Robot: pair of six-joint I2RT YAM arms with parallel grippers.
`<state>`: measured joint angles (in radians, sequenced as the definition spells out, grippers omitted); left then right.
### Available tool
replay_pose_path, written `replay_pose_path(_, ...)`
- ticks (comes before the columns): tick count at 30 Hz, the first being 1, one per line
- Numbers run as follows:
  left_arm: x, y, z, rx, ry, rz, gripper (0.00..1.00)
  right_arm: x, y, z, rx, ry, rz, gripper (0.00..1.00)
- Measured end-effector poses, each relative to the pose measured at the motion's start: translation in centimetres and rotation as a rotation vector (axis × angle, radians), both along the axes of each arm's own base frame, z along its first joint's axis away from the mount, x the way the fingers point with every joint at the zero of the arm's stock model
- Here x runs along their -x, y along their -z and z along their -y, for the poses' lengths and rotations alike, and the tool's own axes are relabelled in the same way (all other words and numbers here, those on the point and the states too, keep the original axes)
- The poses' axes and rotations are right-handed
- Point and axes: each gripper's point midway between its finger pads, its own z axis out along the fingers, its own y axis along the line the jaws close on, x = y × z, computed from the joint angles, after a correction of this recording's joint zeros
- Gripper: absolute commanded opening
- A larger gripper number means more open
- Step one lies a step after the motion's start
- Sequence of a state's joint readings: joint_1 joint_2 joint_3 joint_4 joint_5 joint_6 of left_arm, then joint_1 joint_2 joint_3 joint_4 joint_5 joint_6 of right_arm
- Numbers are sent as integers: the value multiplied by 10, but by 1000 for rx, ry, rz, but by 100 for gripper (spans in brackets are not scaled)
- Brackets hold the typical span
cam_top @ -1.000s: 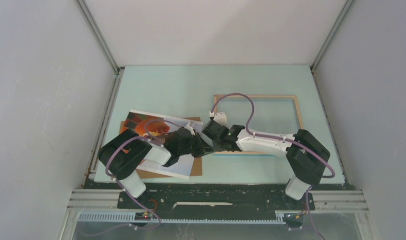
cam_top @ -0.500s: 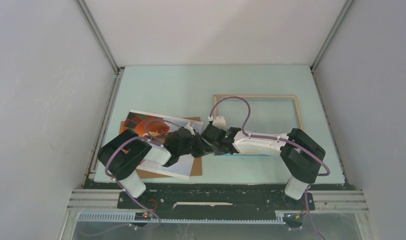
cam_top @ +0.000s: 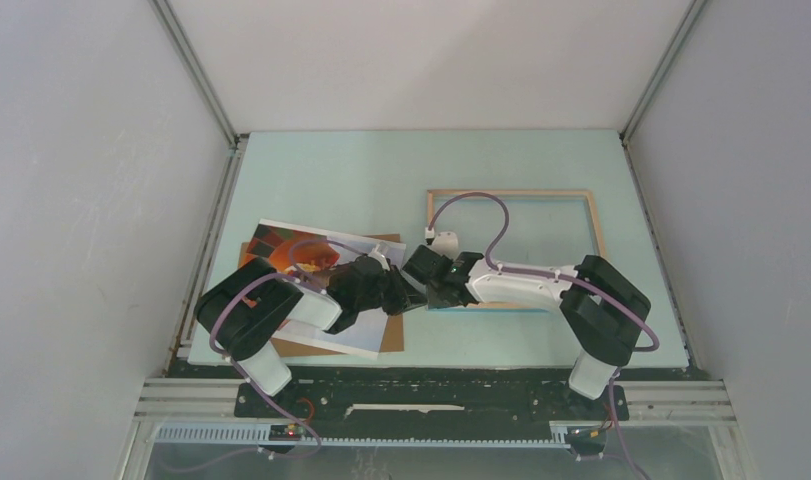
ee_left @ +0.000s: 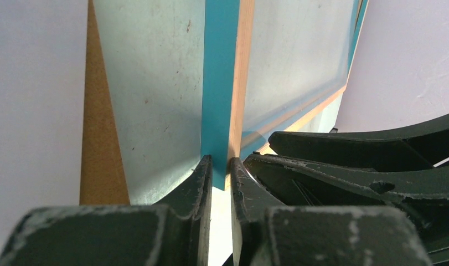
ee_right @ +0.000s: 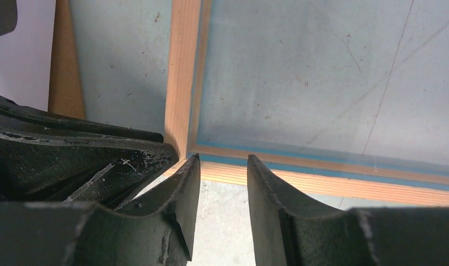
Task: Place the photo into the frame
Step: Adjust the photo frame item on the photo frame.
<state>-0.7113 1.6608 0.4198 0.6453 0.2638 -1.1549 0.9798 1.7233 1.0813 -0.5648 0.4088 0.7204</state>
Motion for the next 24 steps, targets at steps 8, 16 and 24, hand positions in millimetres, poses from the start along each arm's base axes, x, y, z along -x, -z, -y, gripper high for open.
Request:
replay_pose_path(8, 0, 0, 0, 0, 0, 1, 15, -1, 1, 0, -33, 26, -35, 42)
replay_pose_path(16, 0, 0, 0, 1, 0, 1, 15, -4, 1, -4, -22, -116, -47, 42)
replay_pose_path(24, 0, 0, 0, 0, 1, 1, 14, -17, -3, -11, -1, -253, 18, 41)
